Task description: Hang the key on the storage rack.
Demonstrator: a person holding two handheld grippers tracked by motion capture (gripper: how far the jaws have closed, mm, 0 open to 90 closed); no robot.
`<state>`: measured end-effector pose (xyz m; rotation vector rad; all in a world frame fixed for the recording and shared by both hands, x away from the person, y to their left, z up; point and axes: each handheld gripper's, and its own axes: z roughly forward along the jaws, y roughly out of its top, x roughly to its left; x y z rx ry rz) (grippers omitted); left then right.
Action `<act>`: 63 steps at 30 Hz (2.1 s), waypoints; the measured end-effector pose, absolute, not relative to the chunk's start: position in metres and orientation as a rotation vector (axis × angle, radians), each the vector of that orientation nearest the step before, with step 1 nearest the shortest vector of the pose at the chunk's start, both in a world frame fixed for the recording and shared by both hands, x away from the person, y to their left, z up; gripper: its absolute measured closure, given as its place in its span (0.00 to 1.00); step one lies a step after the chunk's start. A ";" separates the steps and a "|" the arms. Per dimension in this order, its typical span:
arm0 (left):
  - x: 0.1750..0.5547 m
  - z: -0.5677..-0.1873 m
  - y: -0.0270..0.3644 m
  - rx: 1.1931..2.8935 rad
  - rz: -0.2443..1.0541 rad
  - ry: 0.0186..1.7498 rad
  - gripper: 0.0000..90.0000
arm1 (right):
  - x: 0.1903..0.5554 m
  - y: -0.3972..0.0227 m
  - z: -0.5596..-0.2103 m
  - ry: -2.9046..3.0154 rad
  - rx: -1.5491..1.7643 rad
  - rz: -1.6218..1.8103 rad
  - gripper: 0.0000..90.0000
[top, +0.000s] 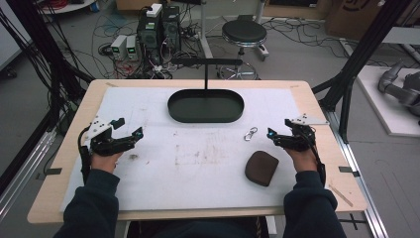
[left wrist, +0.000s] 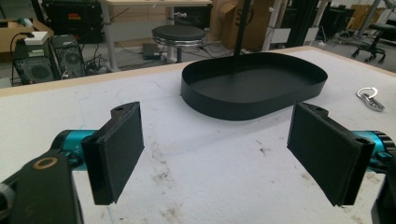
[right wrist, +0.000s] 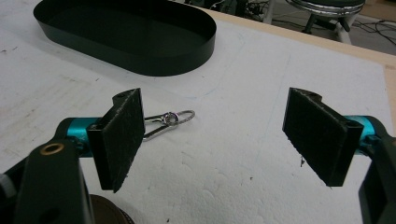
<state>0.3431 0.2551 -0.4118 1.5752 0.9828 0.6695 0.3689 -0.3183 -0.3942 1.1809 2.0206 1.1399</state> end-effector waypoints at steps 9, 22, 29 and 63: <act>0.343 -0.414 0.254 1.575 0.662 0.999 0.20 | 0.370 -0.317 -0.396 2.039 1.194 1.127 0.24; 0.334 -0.416 0.258 1.598 0.666 1.005 0.20 | 0.384 -0.290 -0.402 2.091 1.269 1.109 0.49; 0.333 -0.418 0.261 1.601 0.669 1.022 0.20 | 0.396 -0.272 -0.411 2.168 1.251 1.048 0.59; 0.337 -0.420 0.257 1.635 0.657 1.026 0.21 | 0.432 -0.284 -0.421 2.239 1.593 1.033 0.58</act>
